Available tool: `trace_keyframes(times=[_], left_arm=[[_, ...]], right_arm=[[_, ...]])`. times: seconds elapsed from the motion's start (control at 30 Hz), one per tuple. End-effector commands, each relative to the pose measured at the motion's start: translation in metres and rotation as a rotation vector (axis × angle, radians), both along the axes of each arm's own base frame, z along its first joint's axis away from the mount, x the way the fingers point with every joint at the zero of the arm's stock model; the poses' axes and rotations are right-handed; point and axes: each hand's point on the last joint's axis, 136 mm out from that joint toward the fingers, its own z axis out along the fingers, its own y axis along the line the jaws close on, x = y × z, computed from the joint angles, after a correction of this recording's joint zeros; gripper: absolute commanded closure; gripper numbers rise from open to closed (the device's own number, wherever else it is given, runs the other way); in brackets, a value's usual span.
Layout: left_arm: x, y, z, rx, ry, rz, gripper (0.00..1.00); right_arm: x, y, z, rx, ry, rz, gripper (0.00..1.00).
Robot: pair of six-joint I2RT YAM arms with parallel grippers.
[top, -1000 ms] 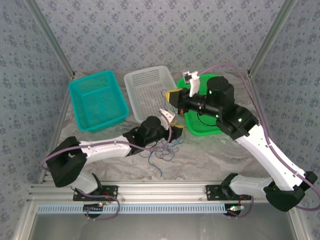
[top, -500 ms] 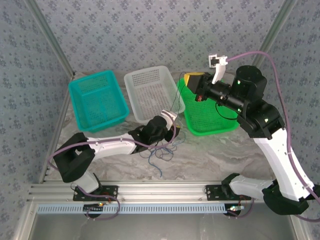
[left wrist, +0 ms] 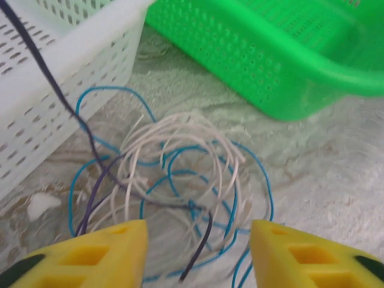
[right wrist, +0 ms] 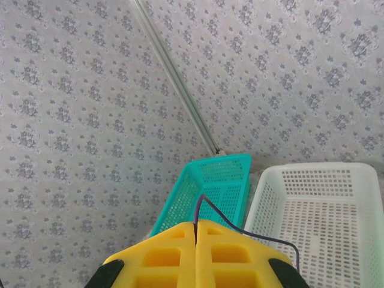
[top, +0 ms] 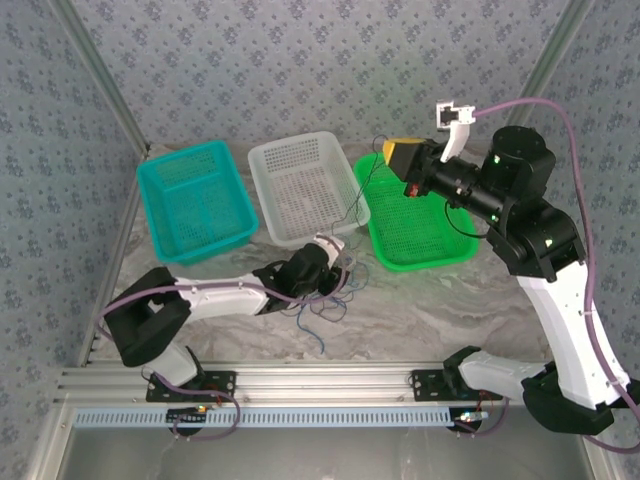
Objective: Untangle the cables
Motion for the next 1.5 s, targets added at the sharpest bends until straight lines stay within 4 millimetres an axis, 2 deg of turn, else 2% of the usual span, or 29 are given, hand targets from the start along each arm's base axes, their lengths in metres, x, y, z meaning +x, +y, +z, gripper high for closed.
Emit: trace_keyframes(times=[0.0, 0.13, 0.23, 0.4, 0.53, 0.63, 0.77, 0.93, 1.03, 1.2, 1.37, 1.4, 1.47], left_arm=[[-0.004, 0.000, 0.050, -0.114, -0.077, -0.015, 0.41], [-0.016, 0.021, 0.083, -0.180, -0.144, -0.016, 0.28], [-0.023, 0.044, 0.108, -0.222, -0.223, 0.005, 0.23], [-0.020, 0.084, 0.145, -0.225, -0.351, 0.112, 0.15], [-0.015, 0.094, 0.162, -0.232, -0.370, 0.111, 0.11], [-0.008, 0.086, 0.167, -0.232, -0.376, 0.059, 0.11], [0.004, 0.068, 0.167, -0.194, -0.425, -0.019, 0.10], [0.031, 0.046, 0.160, -0.150, -0.434, -0.080, 0.11], [0.050, 0.041, 0.164, -0.188, -0.438, -0.107, 0.11], [0.059, 0.012, 0.168, -0.216, -0.400, -0.245, 0.14], [0.065, -0.012, 0.167, -0.252, -0.369, -0.313, 0.30], [0.065, -0.015, 0.166, -0.258, -0.361, -0.323, 0.36], [0.067, -0.020, 0.167, -0.262, -0.346, -0.332, 0.59]], right_arm=[[-0.005, 0.003, -0.011, -0.015, 0.035, 0.036, 1.00], [0.000, 0.000, -0.026, -0.051, 0.056, 0.014, 1.00], [0.001, 0.003, -0.029, -0.045, 0.059, 0.036, 1.00], [0.000, 0.007, -0.030, -0.049, 0.045, 0.065, 1.00], [-0.001, 0.009, -0.018, -0.033, 0.027, 0.081, 1.00], [-0.005, 0.016, 0.005, 0.012, -0.025, 0.126, 1.00], [-0.010, 0.024, 0.015, 0.019, -0.042, 0.172, 1.00], [-0.018, 0.027, 0.014, 0.008, -0.044, 0.211, 1.00], [-0.022, 0.027, 0.013, -0.001, -0.040, 0.222, 1.00], [-0.022, 0.027, 0.013, -0.004, -0.044, 0.223, 1.00], [-0.023, 0.025, 0.014, -0.009, -0.039, 0.220, 1.00], [-0.024, 0.025, 0.014, -0.012, -0.037, 0.219, 1.00], [-0.024, 0.023, 0.015, -0.017, -0.037, 0.212, 1.00]])
